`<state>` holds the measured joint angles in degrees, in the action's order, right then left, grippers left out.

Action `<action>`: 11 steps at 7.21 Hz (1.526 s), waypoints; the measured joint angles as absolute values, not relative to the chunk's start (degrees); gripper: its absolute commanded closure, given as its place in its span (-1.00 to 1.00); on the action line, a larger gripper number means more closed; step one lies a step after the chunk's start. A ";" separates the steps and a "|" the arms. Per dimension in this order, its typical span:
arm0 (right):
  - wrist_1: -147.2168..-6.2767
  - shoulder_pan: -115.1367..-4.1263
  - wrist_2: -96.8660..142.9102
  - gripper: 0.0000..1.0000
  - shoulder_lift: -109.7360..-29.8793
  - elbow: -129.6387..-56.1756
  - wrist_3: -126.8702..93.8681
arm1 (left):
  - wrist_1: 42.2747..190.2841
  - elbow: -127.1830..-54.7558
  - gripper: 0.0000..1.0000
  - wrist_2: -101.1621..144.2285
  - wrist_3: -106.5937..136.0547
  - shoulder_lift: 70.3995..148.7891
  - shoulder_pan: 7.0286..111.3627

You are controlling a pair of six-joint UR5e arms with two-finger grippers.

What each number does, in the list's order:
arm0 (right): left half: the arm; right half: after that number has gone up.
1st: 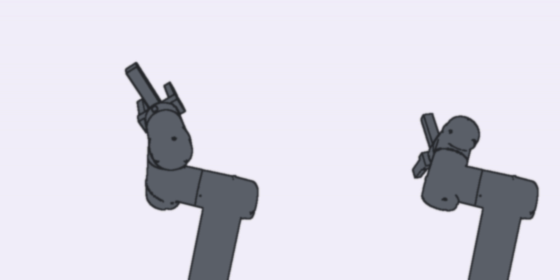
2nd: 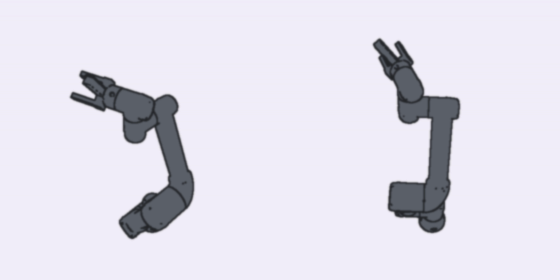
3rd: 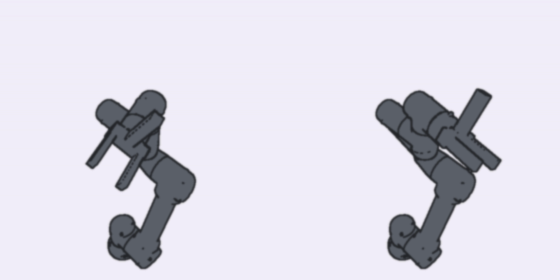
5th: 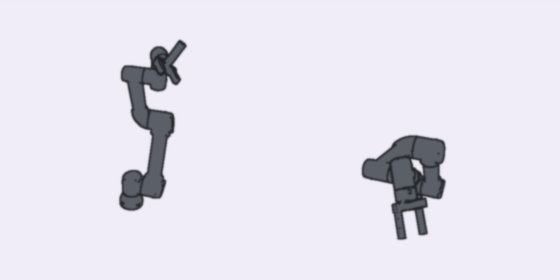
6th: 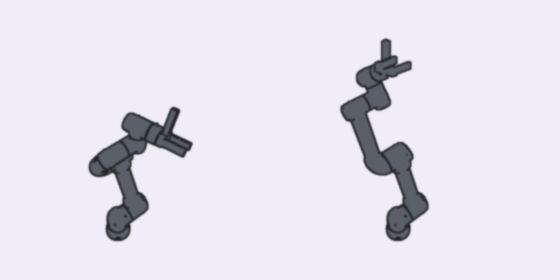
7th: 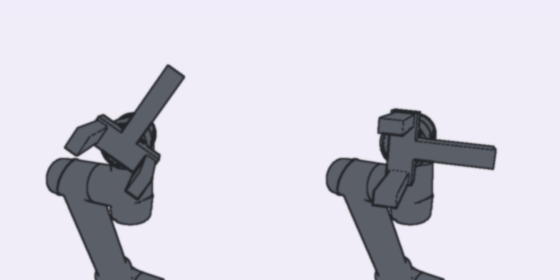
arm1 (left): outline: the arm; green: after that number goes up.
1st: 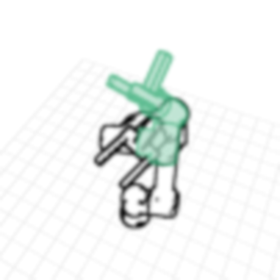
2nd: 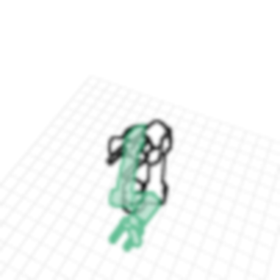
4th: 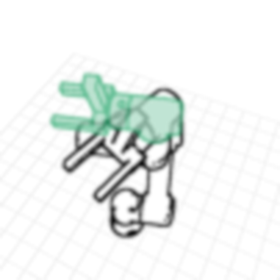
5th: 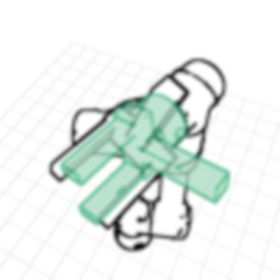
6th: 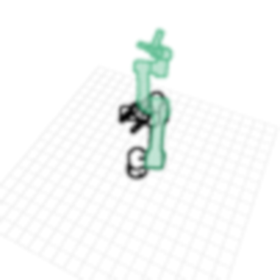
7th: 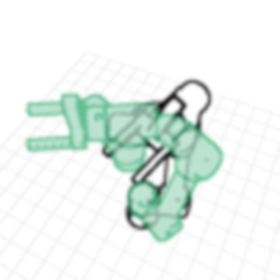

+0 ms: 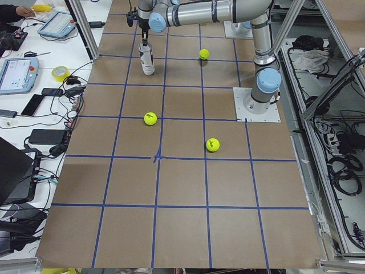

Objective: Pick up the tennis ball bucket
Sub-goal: 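Lift the can's open end with the left gripper, tilting it upright, then open the left gripper and raise it off the upright can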

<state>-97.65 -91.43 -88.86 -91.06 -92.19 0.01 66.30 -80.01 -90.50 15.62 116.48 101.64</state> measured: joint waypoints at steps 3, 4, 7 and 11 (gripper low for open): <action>-97.65 -91.41 -88.86 -1.00 -91.04 -92.20 -0.01 | 66.25 -81.00 -1.00 -88.60 16.25 115.52 101.76; -97.65 -91.41 -88.84 -1.00 -91.05 -92.20 0.00 | 66.33 -81.00 -1.00 -88.11 16.47 114.93 101.78; -97.65 -91.41 -88.77 -1.00 -91.06 -92.25 0.08 | 67.03 -80.41 -1.00 -86.52 18.08 112.08 101.97; -97.65 -91.35 -88.77 -1.00 -91.06 -92.27 0.17 | 82.46 -78.99 -0.96 -86.42 18.45 100.98 101.92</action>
<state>-97.65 -91.35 -88.77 -91.06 -92.27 0.17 82.46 -78.99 -86.42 18.45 100.98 101.92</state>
